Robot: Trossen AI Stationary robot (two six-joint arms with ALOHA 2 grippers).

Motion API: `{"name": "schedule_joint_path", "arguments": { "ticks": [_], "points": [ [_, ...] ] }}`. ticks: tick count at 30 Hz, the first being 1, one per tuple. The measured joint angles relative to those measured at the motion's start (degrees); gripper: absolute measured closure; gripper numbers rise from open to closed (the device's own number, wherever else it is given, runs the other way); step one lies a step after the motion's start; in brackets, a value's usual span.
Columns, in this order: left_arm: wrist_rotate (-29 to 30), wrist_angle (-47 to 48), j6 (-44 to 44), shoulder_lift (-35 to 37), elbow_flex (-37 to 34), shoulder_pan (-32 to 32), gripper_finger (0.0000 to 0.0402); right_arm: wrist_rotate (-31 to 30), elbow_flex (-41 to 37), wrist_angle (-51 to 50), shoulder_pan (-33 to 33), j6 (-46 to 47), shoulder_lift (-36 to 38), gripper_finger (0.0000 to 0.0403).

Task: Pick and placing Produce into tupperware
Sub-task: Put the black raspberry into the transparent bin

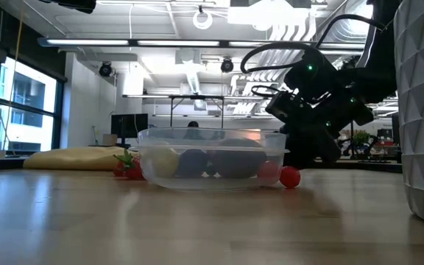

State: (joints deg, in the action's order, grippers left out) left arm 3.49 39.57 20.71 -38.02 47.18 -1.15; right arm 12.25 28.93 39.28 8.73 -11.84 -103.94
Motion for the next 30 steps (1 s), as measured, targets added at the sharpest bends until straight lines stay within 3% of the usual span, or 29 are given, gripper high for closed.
{"name": "schedule_joint_path", "arguments": {
  "ticks": [30],
  "points": [
    [0.0,0.0,0.0,0.0,0.0,0.0,0.0350,-0.2,0.0,1.2,0.0,5.8,0.0,0.0282]
  ]
}}
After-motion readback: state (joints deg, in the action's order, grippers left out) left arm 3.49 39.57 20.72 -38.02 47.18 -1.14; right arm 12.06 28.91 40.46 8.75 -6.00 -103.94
